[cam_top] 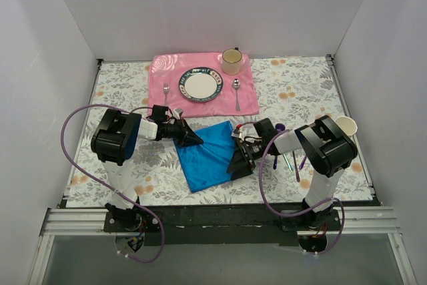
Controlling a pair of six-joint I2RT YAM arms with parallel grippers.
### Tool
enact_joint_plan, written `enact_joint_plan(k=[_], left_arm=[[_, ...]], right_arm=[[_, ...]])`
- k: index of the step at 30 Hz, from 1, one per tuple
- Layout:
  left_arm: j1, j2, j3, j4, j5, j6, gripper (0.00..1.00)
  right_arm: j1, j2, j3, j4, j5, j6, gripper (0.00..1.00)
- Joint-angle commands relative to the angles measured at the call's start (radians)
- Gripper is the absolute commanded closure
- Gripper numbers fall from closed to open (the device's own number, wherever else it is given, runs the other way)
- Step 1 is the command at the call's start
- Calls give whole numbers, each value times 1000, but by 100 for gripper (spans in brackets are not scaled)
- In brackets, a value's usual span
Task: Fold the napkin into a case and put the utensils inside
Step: Smooth out the square-folded napkin at the center of the board.
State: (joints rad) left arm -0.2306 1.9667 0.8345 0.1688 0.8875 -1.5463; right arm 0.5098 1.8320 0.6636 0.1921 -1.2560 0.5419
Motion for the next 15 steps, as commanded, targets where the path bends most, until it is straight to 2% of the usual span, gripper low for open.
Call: enact_joint_plan(k=[1,4,5,7,8,10,11,12,14,15], left_arm=[[14,24,5,-41,-75,52,100],[4,2,6,23,0,35,100],[-6,-15,-3,102,67,22,100],[-18,-86,-14,179,116,-24,99],[-27,-110,-18,248,154,-37,95],[-30,-166,-21,282,180,-64,80],[-30,-175,-23,313,200,-77,76],[-32,-184,-28,327,209,-86,70],[-36,-190,-43,395,223,-138,65],[-38,-186,-60,420,250,-153,58]], right_arm=[[-1,-59,39,-125,14,-43,1],[24,-146,118,-112,3,-13,1],[26,-161,146,-111,10,-10,2],[21,-175,223,-161,29,-40,7],[12,-172,249,-215,59,-78,13],[9,-143,289,-348,107,-200,23],[4,-131,318,-380,159,-230,34],[3,-116,327,-404,180,-247,40],[-4,-62,338,-433,217,-270,52],[-4,-44,343,-444,231,-275,53]])
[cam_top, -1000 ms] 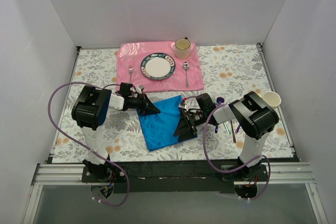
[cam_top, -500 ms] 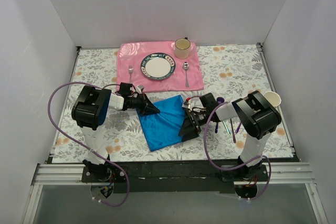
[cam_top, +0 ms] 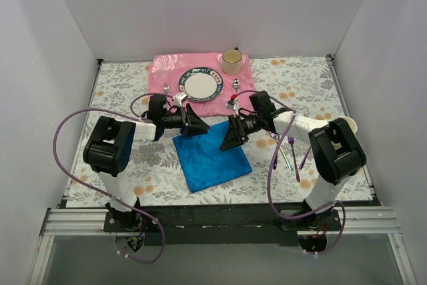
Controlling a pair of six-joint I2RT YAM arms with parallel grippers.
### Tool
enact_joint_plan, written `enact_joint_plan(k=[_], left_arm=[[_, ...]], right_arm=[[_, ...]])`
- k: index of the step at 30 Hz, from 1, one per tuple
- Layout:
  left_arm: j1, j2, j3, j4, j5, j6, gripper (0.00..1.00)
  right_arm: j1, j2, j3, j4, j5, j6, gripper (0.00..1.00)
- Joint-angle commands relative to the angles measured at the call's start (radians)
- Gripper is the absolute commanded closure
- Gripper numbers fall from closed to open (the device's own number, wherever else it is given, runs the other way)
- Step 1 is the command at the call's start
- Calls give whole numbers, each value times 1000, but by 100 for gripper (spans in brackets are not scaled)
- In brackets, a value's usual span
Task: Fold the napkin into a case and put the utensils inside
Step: Smooth out the square-folded napkin at the center of the board.
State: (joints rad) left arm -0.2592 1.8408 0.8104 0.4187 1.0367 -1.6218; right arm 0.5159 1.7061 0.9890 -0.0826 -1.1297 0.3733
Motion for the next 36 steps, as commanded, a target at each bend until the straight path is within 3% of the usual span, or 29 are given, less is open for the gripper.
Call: enact_joint_plan(k=[1,3,5,7,9,15,18,22,31,35,36], left_arm=[[-11,-43,-42,181,108,-90,55],[-9,-25,-57,195,115,-104,47],[-5,6,-83,248,128,-111,33],[-3,29,-94,278,138,-112,11],[-2,61,-103,357,151,-144,2],[37,116,-108,391,160,-119,2],[73,135,-97,302,166,-66,2],[119,161,-117,382,197,-148,2],[182,91,-129,327,249,-121,2],[213,22,-84,113,275,11,2],[218,-30,-65,50,273,125,2]], right_arm=[[-11,111,20,-172,114,-111,54],[-14,133,34,-184,148,-122,55],[-17,158,40,-187,175,-126,57],[-20,180,48,-197,183,-129,57],[-22,200,57,-219,199,-140,58],[-31,250,54,-238,232,-134,59],[-42,273,45,-238,231,-113,60],[-54,286,34,-240,231,-97,60],[-60,290,20,-230,220,-94,60],[-59,285,48,-244,184,-132,60],[-57,282,57,-244,174,-142,59]])
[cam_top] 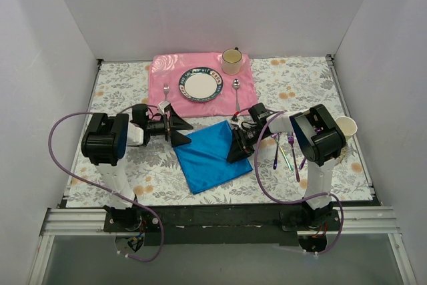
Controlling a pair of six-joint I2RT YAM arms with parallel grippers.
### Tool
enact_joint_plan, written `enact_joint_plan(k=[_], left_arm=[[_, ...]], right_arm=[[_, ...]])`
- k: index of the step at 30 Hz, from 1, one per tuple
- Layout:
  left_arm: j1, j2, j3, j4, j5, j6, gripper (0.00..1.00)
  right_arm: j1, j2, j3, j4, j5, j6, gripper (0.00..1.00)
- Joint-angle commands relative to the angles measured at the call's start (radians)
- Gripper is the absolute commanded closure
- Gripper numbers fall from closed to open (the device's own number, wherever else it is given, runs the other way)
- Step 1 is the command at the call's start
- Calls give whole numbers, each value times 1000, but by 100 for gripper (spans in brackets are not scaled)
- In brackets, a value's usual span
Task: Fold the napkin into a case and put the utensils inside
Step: Smooth out the square-folded napkin at the center of the board.
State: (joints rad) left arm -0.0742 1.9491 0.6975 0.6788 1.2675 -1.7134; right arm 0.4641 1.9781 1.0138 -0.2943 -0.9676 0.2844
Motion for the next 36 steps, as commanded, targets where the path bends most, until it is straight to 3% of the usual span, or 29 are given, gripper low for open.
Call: enact_joint_plan(k=[1,2,4,6,7,8,10,11,12,13,14,15,16,19,31,36], left_arm=[[33,-168,69,-287,40,285,2],[33,-196,121,-447,32,370,2],[33,-291,164,-578,7,581,2],[30,-346,248,-836,-40,769,2],[24,-392,270,-920,-60,987,2],[13,-413,292,-1082,-94,1099,2],[-34,-459,316,-1198,-238,1318,3],[-56,-517,303,-1247,-281,1486,8],[-80,-556,281,-1256,-377,1552,17],[-134,-590,223,-1259,-411,1618,35],[-163,-657,194,-1259,-442,1761,47],[-192,-683,163,-1254,-482,1807,58],[-260,-702,110,-1242,-555,1845,71],[-384,-696,73,-1210,-707,1890,73],[-619,-512,17,-1144,-884,1747,82],[-668,-504,51,-1188,-910,1788,83]], right_arm=[[-7,1,58,-43,3,-76,59],[-5,-5,74,-49,-29,-89,58],[-4,-33,138,-84,-54,-125,56],[-1,-59,178,-103,-78,-146,54],[1,-86,193,-112,-79,-152,54],[2,-99,227,-133,-63,-175,54],[2,-125,244,-152,-27,-192,54],[2,-130,252,-181,27,-221,54],[4,-131,250,-192,56,-232,54],[2,-133,247,-200,84,-241,54],[2,-133,244,-210,131,-254,54],[2,-130,233,-230,150,-273,55],[2,-130,227,-236,173,-275,55],[2,-133,209,-267,251,-309,56],[13,-27,255,-284,385,-361,59],[24,13,293,-289,376,-373,59]])
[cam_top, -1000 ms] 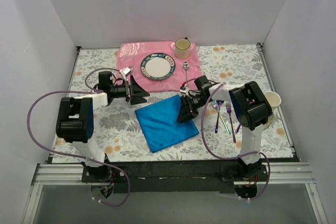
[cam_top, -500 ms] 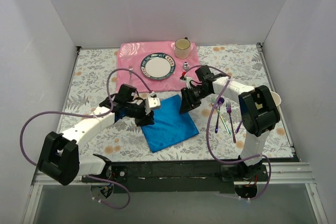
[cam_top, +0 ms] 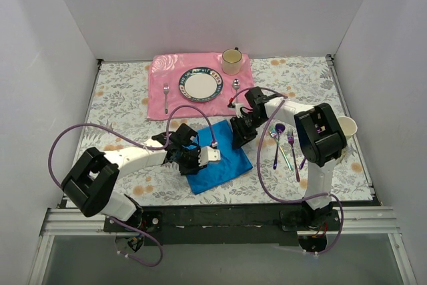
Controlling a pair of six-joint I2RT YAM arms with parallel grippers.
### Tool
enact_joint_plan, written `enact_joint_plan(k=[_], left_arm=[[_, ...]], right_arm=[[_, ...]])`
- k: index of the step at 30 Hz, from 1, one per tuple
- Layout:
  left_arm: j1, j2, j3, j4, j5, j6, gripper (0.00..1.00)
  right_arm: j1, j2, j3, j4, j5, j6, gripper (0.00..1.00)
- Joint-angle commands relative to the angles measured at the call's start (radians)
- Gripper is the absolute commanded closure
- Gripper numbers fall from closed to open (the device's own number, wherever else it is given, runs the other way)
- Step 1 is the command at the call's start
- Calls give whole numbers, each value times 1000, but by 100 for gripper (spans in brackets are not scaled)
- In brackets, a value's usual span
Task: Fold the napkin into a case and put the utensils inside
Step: Smooth out the square-folded napkin at the center of the board, then pick up the top corner of the square folded napkin from the center of the board.
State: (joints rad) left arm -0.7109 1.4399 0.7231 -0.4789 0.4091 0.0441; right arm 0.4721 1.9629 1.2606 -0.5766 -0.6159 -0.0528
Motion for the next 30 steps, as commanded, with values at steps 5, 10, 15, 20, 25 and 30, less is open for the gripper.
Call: enact_joint_plan(k=[5,10,15,20,25,30], left_arm=[[-38,-50,96,-186,37,155,69],[-47,-160,111,-276,132,263,65],[-117,-214,67,-322,93,303,66],[-228,-288,-30,-216,-38,306,66],[-303,-322,-68,-194,-151,336,64],[-323,-358,-123,-172,-196,411,59]], right_arm=[[19,5,60,-23,-47,-51,58],[19,-48,85,-49,-117,-62,55],[20,-85,100,-55,-146,-62,54],[20,-79,122,-75,-156,-64,54],[19,-67,120,-78,-153,-64,54],[19,-55,118,-77,-153,-59,53]])
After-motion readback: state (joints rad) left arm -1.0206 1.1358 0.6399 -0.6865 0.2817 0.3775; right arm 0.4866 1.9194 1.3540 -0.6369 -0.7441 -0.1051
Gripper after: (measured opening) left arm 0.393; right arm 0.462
